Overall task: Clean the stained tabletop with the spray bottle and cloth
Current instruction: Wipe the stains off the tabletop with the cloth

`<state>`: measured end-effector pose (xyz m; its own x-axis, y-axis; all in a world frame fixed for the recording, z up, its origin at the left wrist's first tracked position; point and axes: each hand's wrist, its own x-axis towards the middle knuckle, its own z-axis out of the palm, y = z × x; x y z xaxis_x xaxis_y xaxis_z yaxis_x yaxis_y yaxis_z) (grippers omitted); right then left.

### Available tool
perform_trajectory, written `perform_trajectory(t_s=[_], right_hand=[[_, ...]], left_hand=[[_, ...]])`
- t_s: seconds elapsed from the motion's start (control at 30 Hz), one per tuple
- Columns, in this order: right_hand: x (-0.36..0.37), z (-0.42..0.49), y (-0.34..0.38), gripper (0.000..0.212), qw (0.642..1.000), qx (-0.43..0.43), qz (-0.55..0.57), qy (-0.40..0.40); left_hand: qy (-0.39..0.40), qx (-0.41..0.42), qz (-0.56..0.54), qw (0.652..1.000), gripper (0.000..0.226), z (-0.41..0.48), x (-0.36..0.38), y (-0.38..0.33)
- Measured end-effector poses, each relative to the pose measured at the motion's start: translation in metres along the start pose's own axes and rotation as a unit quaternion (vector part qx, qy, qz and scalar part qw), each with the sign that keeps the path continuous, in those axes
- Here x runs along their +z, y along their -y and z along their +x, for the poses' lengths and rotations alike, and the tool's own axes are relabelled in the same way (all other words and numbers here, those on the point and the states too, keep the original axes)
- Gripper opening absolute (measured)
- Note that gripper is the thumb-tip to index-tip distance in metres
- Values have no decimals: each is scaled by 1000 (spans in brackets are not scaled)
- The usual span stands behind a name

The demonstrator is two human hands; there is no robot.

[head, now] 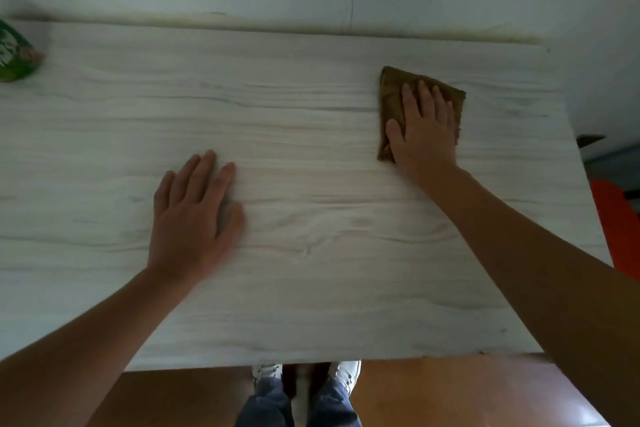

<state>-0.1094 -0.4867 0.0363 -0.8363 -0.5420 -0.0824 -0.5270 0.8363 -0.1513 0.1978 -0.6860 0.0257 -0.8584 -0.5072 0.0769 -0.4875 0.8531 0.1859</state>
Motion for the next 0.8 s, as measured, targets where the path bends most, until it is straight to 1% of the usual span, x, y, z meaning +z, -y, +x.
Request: perform_trajectory(t_s=[0.03,0.1,0.17,0.23,0.3,0.4,0.43,0.47,0.57,0.6,0.67,0.73,0.8], right_hand=[[2,5,16,72,1000,-2,-3,3],[9,8,54,72,999,-46,-3,7],[18,-4,93,71,991,-132,2,4],[27,-23,123,68,975,-222,10,4],[32,-34,135,64,956,-291,14,17],[27,-14,117,59,931,-364,-1,22],[24,1,108,58,930,-368,-7,16],[21,19,100,58,936,-351,-9,9],[11,72,89,66,974,-226,1,-2],[10,84,93,68,981,-192,2,-6],[13,96,111,64,990,-141,11,-8],[15,95,136,60,993,-118,15,-3],[19,85,162,60,989,-149,7,2]], left_hand=[[4,-2,1,1000,63,0,0,0],[5,-2,2,1000,64,0,1,0],[7,1,7,1000,64,0,1,1],[12,0,13,1000,64,1,1,2],[16,0,16,1000,65,2,0,2],[16,1,19,1000,65,2,-1,1],[15,1,18,1000,65,2,-1,1],[14,1,17,1000,65,2,-1,1],[8,2,13,1000,64,2,0,1],[6,3,13,1000,64,2,0,1],[7,4,12,1000,64,2,0,2],[10,2,10,1000,64,2,1,2],[13,1,9,1000,65,2,1,2]])
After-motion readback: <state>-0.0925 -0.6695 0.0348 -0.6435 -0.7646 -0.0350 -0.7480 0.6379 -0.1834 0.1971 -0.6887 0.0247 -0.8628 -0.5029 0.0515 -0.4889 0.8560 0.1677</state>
